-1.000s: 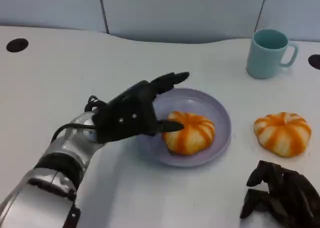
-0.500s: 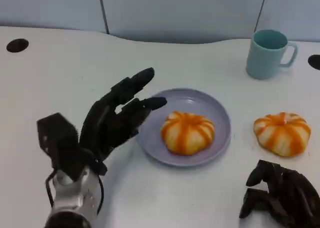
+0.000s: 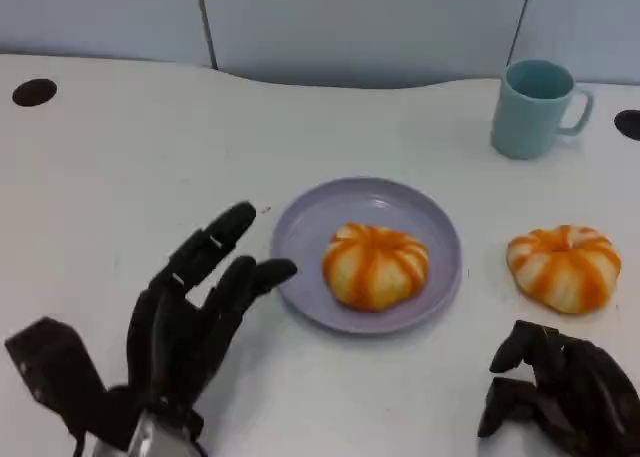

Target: Grasp the bread from the table and place it into the plate.

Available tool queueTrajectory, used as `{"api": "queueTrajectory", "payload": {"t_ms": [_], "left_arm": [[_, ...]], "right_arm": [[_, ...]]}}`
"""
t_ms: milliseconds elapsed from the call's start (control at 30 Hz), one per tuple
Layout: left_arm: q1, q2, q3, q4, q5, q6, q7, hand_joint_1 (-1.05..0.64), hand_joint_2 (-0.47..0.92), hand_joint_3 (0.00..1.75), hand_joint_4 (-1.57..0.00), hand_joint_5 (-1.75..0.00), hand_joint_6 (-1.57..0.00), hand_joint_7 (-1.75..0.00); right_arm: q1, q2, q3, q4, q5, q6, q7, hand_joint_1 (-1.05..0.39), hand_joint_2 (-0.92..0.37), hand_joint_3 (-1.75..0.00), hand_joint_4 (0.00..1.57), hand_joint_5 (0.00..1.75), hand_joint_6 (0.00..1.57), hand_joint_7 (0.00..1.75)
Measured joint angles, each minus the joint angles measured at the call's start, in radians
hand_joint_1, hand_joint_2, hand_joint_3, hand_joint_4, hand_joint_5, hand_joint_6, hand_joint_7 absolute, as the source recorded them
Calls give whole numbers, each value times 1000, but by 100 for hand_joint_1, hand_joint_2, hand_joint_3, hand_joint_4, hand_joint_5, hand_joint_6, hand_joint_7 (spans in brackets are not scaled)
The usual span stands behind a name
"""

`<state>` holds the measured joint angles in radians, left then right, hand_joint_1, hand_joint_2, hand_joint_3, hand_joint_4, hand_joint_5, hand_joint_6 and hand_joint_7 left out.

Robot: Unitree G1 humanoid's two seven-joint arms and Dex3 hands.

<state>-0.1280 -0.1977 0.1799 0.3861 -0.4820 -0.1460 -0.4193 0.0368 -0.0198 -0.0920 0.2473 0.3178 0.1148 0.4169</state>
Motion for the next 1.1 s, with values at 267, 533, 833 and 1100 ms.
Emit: {"api": "queueTrajectory", "payload": {"t_ms": [267,533,833,1100], "left_arm": [[68,-3,8,-63,24,37,109,-23,70,77,-65,-152,-58,-117],[98,-3,14,-84,27,98,149,-26,66,76,-60,-163,-54,-140],[85,-7,16,-50,35,88,152,-27,64,78,-64,-161,-57,-139],[55,0,12,4,66,45,130,-27,59,79,-66,-164,-58,-138]], "right_arm": [[-2,-1,-2,0,3,9,2,-42,-92,-45,122,111,111,106],[-10,-16,-8,24,3,-12,28,-42,-92,-47,121,113,111,107],[-24,-29,-29,54,7,-32,24,-42,-92,-48,120,118,110,110],[-27,-38,-35,55,-2,-32,10,-41,-92,-47,117,121,107,113]]}}
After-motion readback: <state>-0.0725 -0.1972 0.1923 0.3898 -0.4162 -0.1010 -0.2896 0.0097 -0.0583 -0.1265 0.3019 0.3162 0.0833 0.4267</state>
